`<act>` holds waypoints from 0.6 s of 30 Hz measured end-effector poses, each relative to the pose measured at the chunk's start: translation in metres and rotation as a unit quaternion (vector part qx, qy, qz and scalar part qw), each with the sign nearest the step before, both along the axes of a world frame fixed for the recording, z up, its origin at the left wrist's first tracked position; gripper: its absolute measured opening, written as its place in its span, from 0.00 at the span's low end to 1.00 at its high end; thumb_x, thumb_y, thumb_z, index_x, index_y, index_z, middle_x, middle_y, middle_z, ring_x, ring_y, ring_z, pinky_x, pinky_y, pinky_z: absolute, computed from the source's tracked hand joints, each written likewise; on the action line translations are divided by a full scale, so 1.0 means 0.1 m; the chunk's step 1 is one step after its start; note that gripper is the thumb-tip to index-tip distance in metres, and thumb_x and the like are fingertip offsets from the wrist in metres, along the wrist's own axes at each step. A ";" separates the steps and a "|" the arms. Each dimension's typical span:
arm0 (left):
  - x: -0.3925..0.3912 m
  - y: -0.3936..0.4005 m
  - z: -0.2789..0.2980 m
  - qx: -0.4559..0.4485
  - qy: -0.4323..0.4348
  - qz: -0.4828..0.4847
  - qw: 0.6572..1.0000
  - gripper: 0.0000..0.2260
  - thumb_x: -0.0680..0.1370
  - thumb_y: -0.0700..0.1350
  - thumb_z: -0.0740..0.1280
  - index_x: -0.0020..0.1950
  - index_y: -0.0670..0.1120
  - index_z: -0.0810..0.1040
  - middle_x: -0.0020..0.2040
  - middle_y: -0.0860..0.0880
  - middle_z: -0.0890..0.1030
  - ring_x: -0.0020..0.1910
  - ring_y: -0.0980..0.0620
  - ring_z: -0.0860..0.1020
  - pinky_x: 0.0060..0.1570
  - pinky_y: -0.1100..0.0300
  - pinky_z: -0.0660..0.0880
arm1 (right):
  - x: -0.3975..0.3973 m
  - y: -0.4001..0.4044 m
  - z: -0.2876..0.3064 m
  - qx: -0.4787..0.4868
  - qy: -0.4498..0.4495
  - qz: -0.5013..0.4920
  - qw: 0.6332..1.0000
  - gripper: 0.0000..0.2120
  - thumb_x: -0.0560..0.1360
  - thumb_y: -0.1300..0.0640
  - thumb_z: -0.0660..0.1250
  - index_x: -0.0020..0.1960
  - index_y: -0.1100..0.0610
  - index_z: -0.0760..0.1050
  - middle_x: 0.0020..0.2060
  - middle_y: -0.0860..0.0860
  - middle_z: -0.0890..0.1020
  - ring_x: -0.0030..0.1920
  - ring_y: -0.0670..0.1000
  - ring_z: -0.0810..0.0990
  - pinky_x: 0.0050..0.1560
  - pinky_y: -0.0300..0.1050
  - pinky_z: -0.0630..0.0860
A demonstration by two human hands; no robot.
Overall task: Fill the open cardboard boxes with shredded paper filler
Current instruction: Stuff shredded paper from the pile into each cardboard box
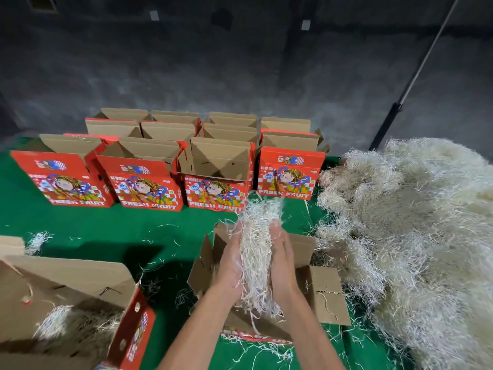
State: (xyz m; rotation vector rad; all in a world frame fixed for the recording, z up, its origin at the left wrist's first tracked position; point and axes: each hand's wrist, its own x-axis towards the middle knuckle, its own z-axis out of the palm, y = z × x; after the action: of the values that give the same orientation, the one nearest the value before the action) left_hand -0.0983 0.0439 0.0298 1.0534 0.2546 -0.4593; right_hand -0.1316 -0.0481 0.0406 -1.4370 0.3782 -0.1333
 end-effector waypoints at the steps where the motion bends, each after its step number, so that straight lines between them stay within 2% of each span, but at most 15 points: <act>1: 0.00 -0.04 0.01 0.007 -0.010 0.021 1.000 0.28 0.74 0.63 0.69 0.67 0.46 0.77 0.58 0.44 0.84 0.57 0.44 0.82 0.57 0.48 0.78 | 0.00 0.04 -0.01 0.038 0.005 0.031 0.999 0.38 0.71 0.24 0.63 0.75 0.41 0.64 0.72 0.43 0.72 0.69 0.47 0.72 0.73 0.58 0.65; 2: 0.01 -0.04 -0.02 0.051 -0.039 0.053 0.997 0.22 0.78 0.58 0.67 0.65 0.45 0.78 0.53 0.45 0.85 0.53 0.45 0.84 0.52 0.51 0.80 | 0.01 0.06 -0.01 0.061 0.000 0.034 0.998 0.36 0.70 0.27 0.67 0.74 0.41 0.67 0.69 0.45 0.76 0.67 0.48 0.75 0.71 0.59 0.67; 3: 0.01 -0.03 -0.04 0.113 -0.082 0.086 0.987 0.18 0.79 0.53 0.67 0.65 0.45 0.76 0.53 0.46 0.84 0.52 0.46 0.83 0.51 0.53 0.79 | 0.02 0.07 -0.01 0.051 -0.009 0.022 0.998 0.31 0.70 0.31 0.70 0.70 0.40 0.72 0.64 0.45 0.80 0.60 0.46 0.80 0.66 0.58 0.73; 4: 0.00 0.00 -0.06 0.140 -0.117 0.108 0.977 0.15 0.79 0.50 0.68 0.64 0.46 0.75 0.55 0.47 0.83 0.53 0.49 0.82 0.51 0.59 0.79 | 0.03 0.07 0.00 0.013 -0.028 0.002 1.000 0.24 0.73 0.37 0.72 0.66 0.41 0.75 0.56 0.44 0.84 0.50 0.43 0.82 0.57 0.53 0.79; 5: -0.01 0.04 -0.09 0.138 -0.133 0.115 0.975 0.13 0.79 0.47 0.70 0.61 0.47 0.74 0.57 0.46 0.81 0.53 0.51 0.81 0.50 0.64 0.77 | 0.04 0.07 0.03 -0.023 -0.049 -0.019 0.998 0.16 0.76 0.45 0.72 0.63 0.41 0.77 0.49 0.42 0.85 0.43 0.40 0.82 0.48 0.45 0.79; 6: -0.03 0.10 -0.10 0.127 -0.121 0.113 0.978 0.12 0.78 0.46 0.71 0.59 0.48 0.73 0.59 0.45 0.80 0.52 0.53 0.81 0.50 0.64 0.77 | 0.07 0.06 0.06 -0.039 -0.070 -0.043 0.996 0.13 0.78 0.51 0.70 0.61 0.39 0.78 0.44 0.40 0.85 0.38 0.39 0.81 0.43 0.39 0.76; 8: -0.09 0.17 -0.19 0.095 -0.020 0.109 0.989 0.14 0.78 0.52 0.70 0.61 0.50 0.75 0.61 0.45 0.80 0.53 0.51 0.80 0.57 0.54 0.77 | 0.11 0.02 0.16 -0.008 -0.099 -0.104 0.990 0.17 0.79 0.53 0.69 0.57 0.31 0.75 0.41 0.37 0.83 0.38 0.38 0.81 0.44 0.37 0.74; 9: -0.12 0.20 -0.26 0.075 0.036 0.101 0.991 0.17 0.78 0.57 0.69 0.63 0.51 0.77 0.60 0.45 0.82 0.53 0.49 0.80 0.61 0.49 0.75 | 0.13 0.00 0.22 0.044 -0.105 -0.138 0.984 0.18 0.79 0.52 0.69 0.60 0.30 0.73 0.44 0.36 0.83 0.42 0.37 0.81 0.48 0.41 0.75; 11: -0.18 0.21 -0.36 0.080 0.082 0.095 0.989 0.19 0.79 0.59 0.66 0.65 0.50 0.79 0.55 0.41 0.83 0.46 0.49 0.82 0.63 0.43 0.74 | 0.22 -0.05 0.31 0.202 -0.083 -0.175 0.960 0.23 0.78 0.50 0.68 0.72 0.41 0.69 0.55 0.44 0.83 0.54 0.46 0.82 0.61 0.52 0.74; 12: -0.20 0.20 -0.40 0.080 0.108 0.104 0.985 0.19 0.80 0.58 0.64 0.65 0.48 0.78 0.54 0.39 0.82 0.42 0.49 0.82 0.63 0.42 0.74 | 0.24 -0.08 0.34 0.273 -0.069 -0.171 0.944 0.26 0.77 0.49 0.68 0.74 0.45 0.68 0.59 0.50 0.82 0.58 0.52 0.81 0.64 0.56 0.73; 13: -0.23 0.19 -0.41 0.063 0.139 0.106 0.983 0.20 0.81 0.58 0.62 0.64 0.46 0.77 0.52 0.41 0.82 0.43 0.47 0.82 0.61 0.41 0.75 | 0.27 -0.11 0.35 0.321 -0.067 -0.164 0.930 0.28 0.74 0.47 0.68 0.73 0.48 0.69 0.60 0.54 0.82 0.58 0.56 0.82 0.62 0.57 0.76; 15: -0.26 0.13 -0.40 -0.030 0.191 0.078 0.978 0.21 0.82 0.62 0.57 0.62 0.47 0.75 0.56 0.43 0.80 0.57 0.38 0.81 0.55 0.33 0.76 | 0.32 -0.09 0.38 0.341 -0.071 -0.157 0.924 0.35 0.68 0.45 0.73 0.73 0.49 0.69 0.60 0.54 0.83 0.56 0.55 0.84 0.51 0.54 0.81; 16: -0.27 0.11 -0.38 -0.054 0.202 0.067 0.976 0.22 0.82 0.63 0.55 0.64 0.48 0.75 0.60 0.42 0.79 0.61 0.35 0.79 0.53 0.32 0.77 | 0.33 -0.05 0.36 0.324 -0.059 -0.155 0.932 0.40 0.68 0.45 0.73 0.77 0.47 0.64 0.64 0.52 0.80 0.57 0.53 0.83 0.51 0.53 0.81; 17: -0.28 0.12 -0.38 -0.067 0.206 0.073 0.973 0.22 0.84 0.60 0.54 0.67 0.46 0.74 0.66 0.39 0.77 0.65 0.35 0.76 0.55 0.36 0.78 | 0.33 0.00 0.33 0.293 -0.037 -0.146 0.944 0.43 0.70 0.45 0.73 0.79 0.44 0.56 0.70 0.49 0.74 0.60 0.52 0.79 0.56 0.55 0.78; 18: -0.27 0.14 -0.39 -0.064 0.210 0.097 0.971 0.22 0.85 0.56 0.56 0.71 0.43 0.72 0.70 0.37 0.73 0.69 0.36 0.73 0.60 0.44 0.77 | 0.31 0.05 0.27 0.245 -0.019 -0.129 0.961 0.43 0.73 0.43 0.72 0.79 0.39 0.50 0.73 0.43 0.68 0.61 0.50 0.75 0.60 0.55 0.74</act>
State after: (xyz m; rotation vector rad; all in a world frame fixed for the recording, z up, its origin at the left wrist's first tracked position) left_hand -0.1254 0.0579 -0.0092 0.7876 0.6901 -0.5112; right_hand -0.1009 -0.0430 0.0672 -0.8900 0.5265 -0.2586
